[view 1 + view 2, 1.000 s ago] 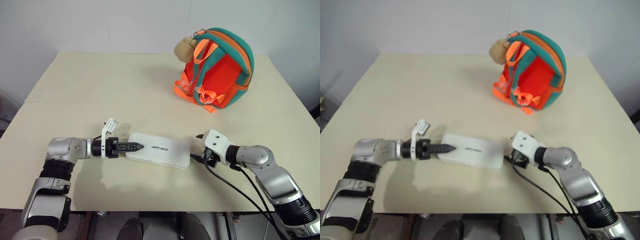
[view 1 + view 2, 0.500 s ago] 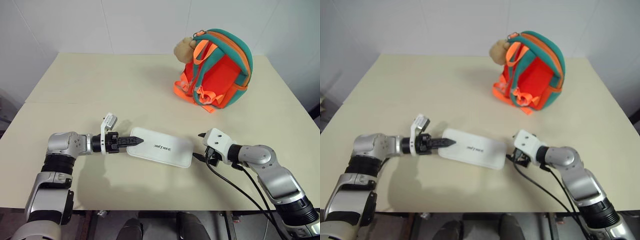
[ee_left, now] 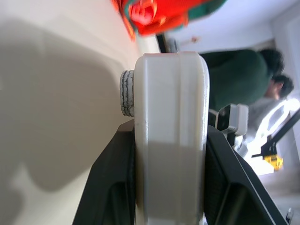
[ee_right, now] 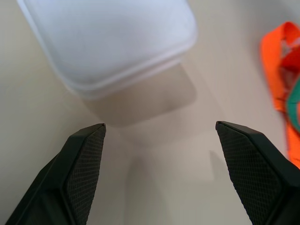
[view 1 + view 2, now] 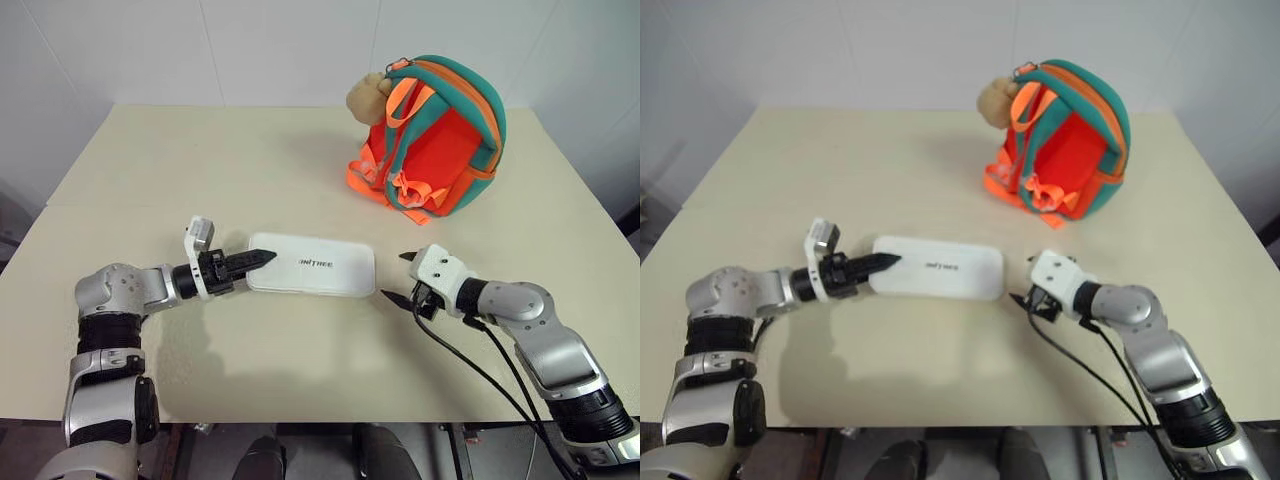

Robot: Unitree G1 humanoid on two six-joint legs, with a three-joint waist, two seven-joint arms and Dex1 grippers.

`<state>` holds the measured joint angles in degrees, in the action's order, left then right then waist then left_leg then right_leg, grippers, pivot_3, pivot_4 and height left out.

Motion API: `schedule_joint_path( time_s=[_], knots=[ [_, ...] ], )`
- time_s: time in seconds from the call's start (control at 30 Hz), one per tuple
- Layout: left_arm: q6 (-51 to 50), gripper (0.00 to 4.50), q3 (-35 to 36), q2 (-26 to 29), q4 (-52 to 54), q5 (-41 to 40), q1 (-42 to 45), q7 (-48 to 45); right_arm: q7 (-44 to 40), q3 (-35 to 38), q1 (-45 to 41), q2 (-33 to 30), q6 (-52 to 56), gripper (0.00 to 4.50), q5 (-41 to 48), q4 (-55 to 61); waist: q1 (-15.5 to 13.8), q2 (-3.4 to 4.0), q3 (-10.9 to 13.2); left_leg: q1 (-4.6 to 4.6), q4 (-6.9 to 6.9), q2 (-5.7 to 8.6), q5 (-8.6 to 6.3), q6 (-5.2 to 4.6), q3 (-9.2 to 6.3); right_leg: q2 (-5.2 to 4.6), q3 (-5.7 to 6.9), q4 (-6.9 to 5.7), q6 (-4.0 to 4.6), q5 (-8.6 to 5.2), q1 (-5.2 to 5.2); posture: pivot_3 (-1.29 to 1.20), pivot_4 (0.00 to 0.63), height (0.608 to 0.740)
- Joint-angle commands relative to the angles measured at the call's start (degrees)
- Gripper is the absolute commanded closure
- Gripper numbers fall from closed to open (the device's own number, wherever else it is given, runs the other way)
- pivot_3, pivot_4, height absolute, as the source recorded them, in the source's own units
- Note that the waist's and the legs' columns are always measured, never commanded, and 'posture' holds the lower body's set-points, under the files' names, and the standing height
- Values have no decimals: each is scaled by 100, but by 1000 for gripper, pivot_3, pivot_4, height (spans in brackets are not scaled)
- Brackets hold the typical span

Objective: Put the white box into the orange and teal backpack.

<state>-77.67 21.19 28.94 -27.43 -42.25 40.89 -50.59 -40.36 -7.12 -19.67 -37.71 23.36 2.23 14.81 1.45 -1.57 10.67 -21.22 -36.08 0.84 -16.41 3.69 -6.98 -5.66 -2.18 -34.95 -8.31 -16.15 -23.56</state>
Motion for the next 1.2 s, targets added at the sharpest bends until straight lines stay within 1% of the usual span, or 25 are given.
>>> schedule_joint_path(
  time_s=[0.03, 0.13, 0.23, 0.33, 0.43, 0.57, 0.63, 0.8, 0.9, 1.03, 1.2],
  knots=[
    [-215, 3165, 768, -205, 296, -528, -82, 391, 570, 546, -186, 219, -132, 0, -11, -125, -2, 0, 0, 0, 0, 0, 0, 1, 0, -1, 0, 1, 0, 0, 0, 0, 150, 740],
    [-402, 3165, 1248, -417, 505, -826, -167, 735, 1066, 860, -320, 484, -143, 0, -27, -347, -1, 0, 0, -1, 0, 1, 1, 2, 1, -3, -2, 0, 0, 0, -3, 0, 150, 740],
    [-519, 3165, 1836, -798, 888, -1189, -310, 1281, 1695, 1322, -470, 824, -379, 0, 17, -593, -1, 0, 0, 1, 3, 0, 1, 4, 1, -3, -2, 0, 0, 0, -4, 0, 150, 740],
    [-684, 3165, 2238, -1148, 1320, -1530, -472, 1780, 2083, 1646, -530, 998, -638, 0, 23, -777, -1, 0, 0, 0, 3, 1, 4, 10, 3, -8, -3, -1, 0, 0, -4, 0, 150, 740],
    [-906, 3165, 2553, -1523, 1809, -1910, -665, 2304, 2514, 2052, -700, 1139, -984, 0, 109, -1136, -1, 0, 0, 0, 5, 1, 3, 13, 8, -9, -5, -2, -1, 1, -4, 0, 150, 740],
    [-1096, 3165, 2651, -1750, 2126, -2208, -925, 2734, 2901, 2368, -1095, 1153, -1371, 0, 150, -1832, 4, 0, 0, 1, 4, 1, 3, 13, 14, -10, -8, 4, -2, 2, -4, 0, 150, 740],
    [-1115, 3165, 2626, -1790, 2181, -2322, -1008, 2863, 2926, 2413, -1319, 1121, -1577, 0, 192, -2280, 18, 0, 0, 5, 3, 2, 2, 12, 18, -10, -12, 8, -2, 2, -4, 0, 150, 740],
    [-1046, 3165, 2527, -1888, 2252, -2569, -1032, 3170, 2601, 2323, -1826, 1094, -2107, 0, 303, -3336, 19, 0, 0, 10, 2, 0, 3, 13, 29, -3, -21, 6, -2, 4, -3, 0, 150, 740],
    [-1018, 3165, 2466, -1956, 2330, -2776, -1085, 3335, 2370, 2375, -2236, 1054, -2385, 0, 455, -4177, 26, 0, 0, 10, 2, 1, 6, 19, 37, -3, -31, 11, -7, 7, -4, 0, 150, 740],
    [-928, 3165, 2405, -1932, 2355, -3021, -1177, 3508, 2041, 2364, -2699, 926, -2743, 0, 530, -5104, 28, 0, 0, 8, 5, -1, 10, 26, 44, -4, -35, 17, -11, 9, -4, 0, 150, 740],
    [-762, 3165, 2271, -1866, 2365, -3309, -1284, 3703, 1939, 2274, -3304, 780, -3285, 0, 397, -6334, 28, 1, 1, 2, 6, 0, 9, 26, 51, -4, -38, 22, -16, 12, -4, 0, 150, 740]
  ],
)
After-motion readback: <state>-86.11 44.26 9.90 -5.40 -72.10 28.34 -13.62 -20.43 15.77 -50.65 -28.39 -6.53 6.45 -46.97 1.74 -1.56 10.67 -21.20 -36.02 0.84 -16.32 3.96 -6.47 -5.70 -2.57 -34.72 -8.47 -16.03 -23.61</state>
